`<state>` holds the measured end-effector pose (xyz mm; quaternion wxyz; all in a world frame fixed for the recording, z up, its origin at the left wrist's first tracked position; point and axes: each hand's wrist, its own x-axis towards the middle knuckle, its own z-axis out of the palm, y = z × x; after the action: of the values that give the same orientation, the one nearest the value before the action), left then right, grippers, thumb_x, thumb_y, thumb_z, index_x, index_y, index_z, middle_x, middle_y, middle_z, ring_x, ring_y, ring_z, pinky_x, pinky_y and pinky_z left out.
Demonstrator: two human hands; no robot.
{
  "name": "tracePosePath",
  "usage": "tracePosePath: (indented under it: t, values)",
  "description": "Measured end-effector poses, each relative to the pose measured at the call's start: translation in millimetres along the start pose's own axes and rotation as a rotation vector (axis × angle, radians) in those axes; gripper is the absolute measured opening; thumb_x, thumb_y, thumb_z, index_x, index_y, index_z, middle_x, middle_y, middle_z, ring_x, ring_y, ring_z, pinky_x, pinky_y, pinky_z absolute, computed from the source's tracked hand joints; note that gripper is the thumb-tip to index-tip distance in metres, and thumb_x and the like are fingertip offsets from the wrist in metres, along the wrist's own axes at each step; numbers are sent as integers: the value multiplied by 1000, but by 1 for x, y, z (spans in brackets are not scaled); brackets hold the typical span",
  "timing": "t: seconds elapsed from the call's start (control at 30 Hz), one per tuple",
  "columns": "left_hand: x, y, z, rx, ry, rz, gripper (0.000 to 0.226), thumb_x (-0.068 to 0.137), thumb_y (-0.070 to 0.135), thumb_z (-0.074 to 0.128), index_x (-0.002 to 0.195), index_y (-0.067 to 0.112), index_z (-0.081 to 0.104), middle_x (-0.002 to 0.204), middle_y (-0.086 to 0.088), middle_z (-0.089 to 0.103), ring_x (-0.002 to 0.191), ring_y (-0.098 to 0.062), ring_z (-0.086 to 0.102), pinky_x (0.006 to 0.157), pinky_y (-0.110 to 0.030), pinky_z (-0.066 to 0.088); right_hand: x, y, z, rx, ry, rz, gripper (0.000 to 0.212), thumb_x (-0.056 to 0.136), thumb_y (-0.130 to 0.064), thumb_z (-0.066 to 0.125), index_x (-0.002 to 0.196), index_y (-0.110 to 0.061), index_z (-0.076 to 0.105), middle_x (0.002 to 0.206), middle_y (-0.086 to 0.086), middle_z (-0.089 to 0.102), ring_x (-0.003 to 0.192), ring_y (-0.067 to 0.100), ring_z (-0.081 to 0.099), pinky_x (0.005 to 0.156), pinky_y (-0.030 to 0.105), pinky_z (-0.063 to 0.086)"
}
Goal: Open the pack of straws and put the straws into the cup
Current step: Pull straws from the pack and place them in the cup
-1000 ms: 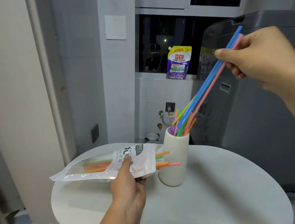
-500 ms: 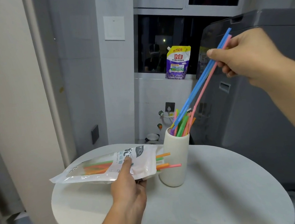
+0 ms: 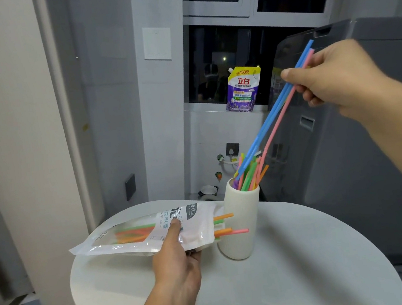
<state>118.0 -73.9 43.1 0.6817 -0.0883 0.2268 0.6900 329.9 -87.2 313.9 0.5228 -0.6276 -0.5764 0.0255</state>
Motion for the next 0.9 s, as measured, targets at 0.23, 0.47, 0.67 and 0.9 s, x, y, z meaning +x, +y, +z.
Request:
tracePosePath:
  t: [0.23,0.47,0.67,0.9]
  values:
    - [0,0,1,-34,12,-16,43,102,10,69,144,8,61,130,-9,76,95,-19,75,47,-26,60,5,2,3,-3,-8,-4,24,86,-34,76,86,-10,71,65,0,66,38,3,56,44,20,48]
    - [0,0,2,-41,0,-10,42,102,10,69,143,9,62,131,-9,76,98,-19,75,49,-27,62,8,5,2,-11,-41,8,23,87,-32,76,79,-12,69,47,-5,64,34,0,55,37,15,46]
    - [0,-2,0,2,-22,-7,42,102,11,68,143,10,61,132,-10,76,102,-21,75,58,-32,66,7,6,9,-80,-65,-16,25,88,-32,75,84,-7,71,63,1,64,34,1,54,44,19,46]
    - [1,-1,-1,51,-14,4,41,101,11,69,142,10,62,129,-9,76,99,-20,76,57,-32,66,8,12,7,-96,-62,0,28,88,-33,74,91,-5,72,65,3,65,38,4,56,46,21,47]
